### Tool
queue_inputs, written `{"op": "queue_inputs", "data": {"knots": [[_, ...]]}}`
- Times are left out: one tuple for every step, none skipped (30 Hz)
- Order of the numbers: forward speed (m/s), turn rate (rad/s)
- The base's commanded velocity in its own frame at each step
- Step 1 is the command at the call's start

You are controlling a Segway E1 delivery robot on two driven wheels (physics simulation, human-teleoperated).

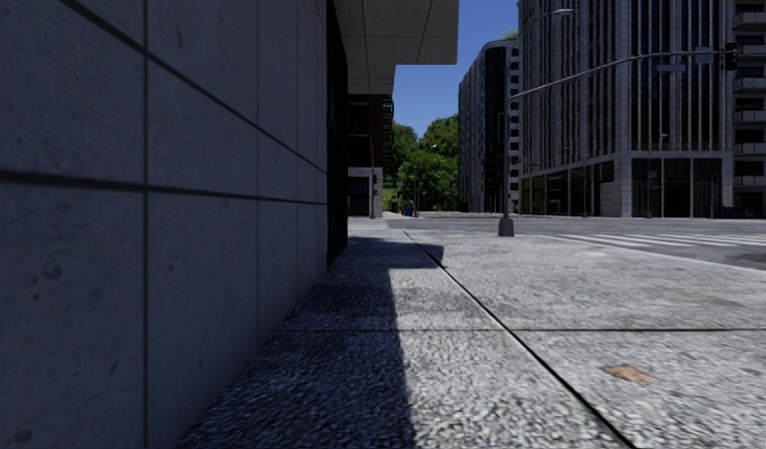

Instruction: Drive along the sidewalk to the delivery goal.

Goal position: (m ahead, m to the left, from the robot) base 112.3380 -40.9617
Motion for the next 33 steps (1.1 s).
{"op": "queue_inputs", "data": {"knots": [[2.0, 0.0], [2.0, 0.0], [2.0, 0.0], [2.0, 0.0], [2.0, 0.0], [2.0, 0.0], [2.0, 0.0], [2.0, 0.0], [2.0, 0.0], [2.0, 0.0], [2.0, 0.0], [2.0, 0.0], [2.0, 0.0], [2.0, 0.0], [2.0, 0.0], [2.0, 0.0], [2.0, 0.0], [2.0, 0.0], [2.0, 0.0], [2.0, 0.0], [2.0, 0.0], [2.0, 0.0], [2.0, 0.0], [2.0, 0.0], [2.0, 0.0], [2.0, 0.0], [2.0, 0.0], [2.0, 0.0], [2.0, 0.0], [2.0, 0.0], [2.0, 0.0], [2.0, 0.0], [2.0, 0.0]]}}
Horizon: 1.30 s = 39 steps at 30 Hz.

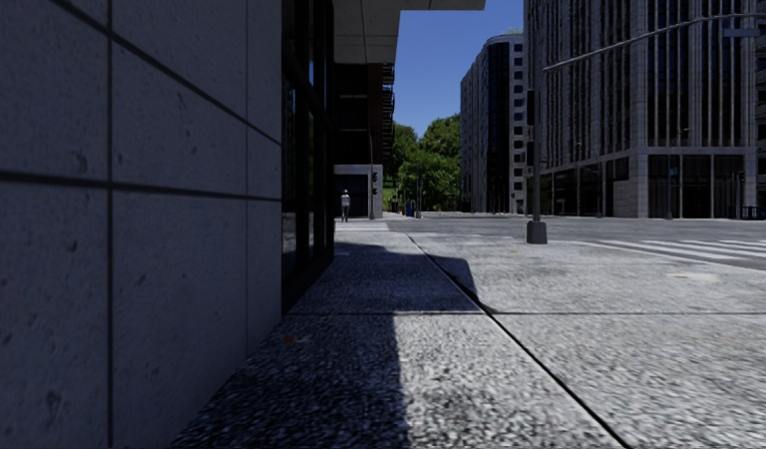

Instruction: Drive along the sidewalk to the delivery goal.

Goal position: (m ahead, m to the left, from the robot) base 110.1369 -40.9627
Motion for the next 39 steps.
{"op": "queue_inputs", "data": {"knots": [[2.0, 0.0], [2.0, 0.0], [2.0, 0.0], [2.0, 0.0], [2.0, 0.0], [2.0, 0.0], [2.0, 0.0], [2.0, 0.0], [2.0, 0.0], [2.0, 0.0], [2.0, 0.0], [2.0, 0.0], [2.0, 0.0], [2.0, 0.0], [2.0, 0.0], [2.0, 0.0], [2.0, 0.0], [2.0, 0.0], [2.0, 0.0], [2.0, 0.0], [2.0, 0.0], [2.0, 0.0], [2.0, 0.0], [2.0, 0.0], [2.0, 0.0], [2.0, 0.0], [2.0, 0.0], [2.0, 0.0], [2.0, 0.0], [2.0, 0.0], [2.0, 0.0], [2.0, 0.0], [2.0, 0.0], [2.0, 0.0], [2.0, 0.0], [2.0, 0.0], [2.0, 0.0], [2.0, 0.0], [2.0, 0.0]]}}
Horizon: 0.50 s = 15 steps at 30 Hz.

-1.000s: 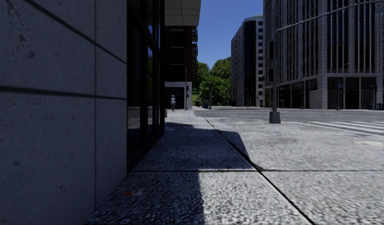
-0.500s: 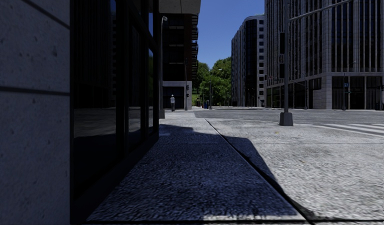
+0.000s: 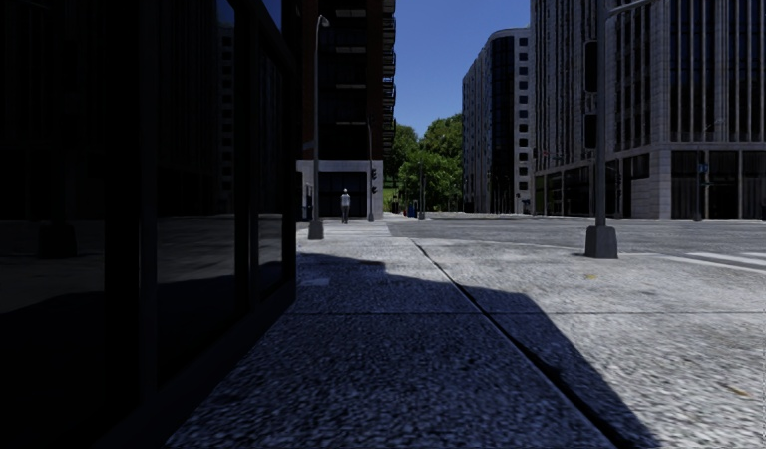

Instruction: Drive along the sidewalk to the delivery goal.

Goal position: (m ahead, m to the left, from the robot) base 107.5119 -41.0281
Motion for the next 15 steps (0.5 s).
{"op": "queue_inputs", "data": {"knots": [[2.0, 0.0], [2.0, 0.0], [2.0, 0.0], [2.0, 0.0], [2.0, 0.0], [2.0, 0.0], [2.0, 0.0], [2.0, 0.0], [2.0, 0.0], [2.0, 0.0], [2.0, 0.0], [2.0, 0.0], [2.0, 0.0], [2.0, 0.0], [2.0, 0.0]]}}
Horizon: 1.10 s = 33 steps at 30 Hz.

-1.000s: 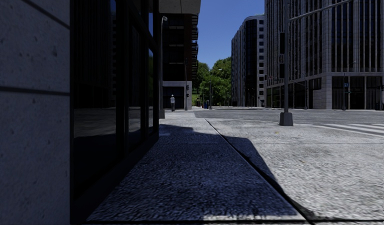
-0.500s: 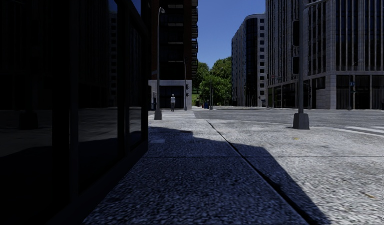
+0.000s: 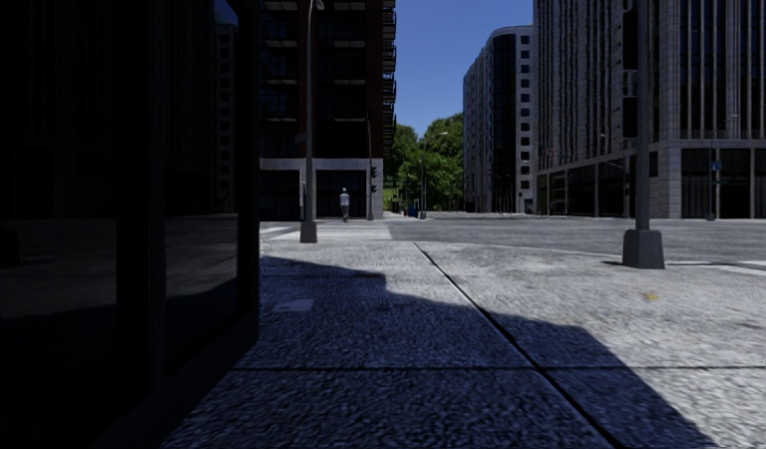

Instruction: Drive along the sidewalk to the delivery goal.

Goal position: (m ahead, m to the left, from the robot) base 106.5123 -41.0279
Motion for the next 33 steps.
{"op": "queue_inputs", "data": {"knots": [[2.0, 0.0], [2.0, 0.0], [2.0, 0.0], [2.0, 0.0], [2.0, 0.0], [2.0, 0.0], [2.0, 0.0], [2.0, 0.0], [2.0, 0.0], [2.0, 0.0], [2.0, 0.0], [2.0, 0.0], [2.0, 0.0], [2.0, 0.0], [2.0, 0.0], [2.0, 0.0], [2.0, 0.0], [2.0, 0.0], [2.0, 0.0], [2.0, 0.0], [2.0, 0.0], [2.0, 0.0], [2.0, 0.0], [2.0, 0.0], [2.0, 0.0], [2.0, 0.0], [2.0, 0.0], [2.0, 0.0], [2.0, 0.0], [2.0, 0.0], [2.0, 0.0], [2.0, 0.0], [2.0, 0.0]]}}
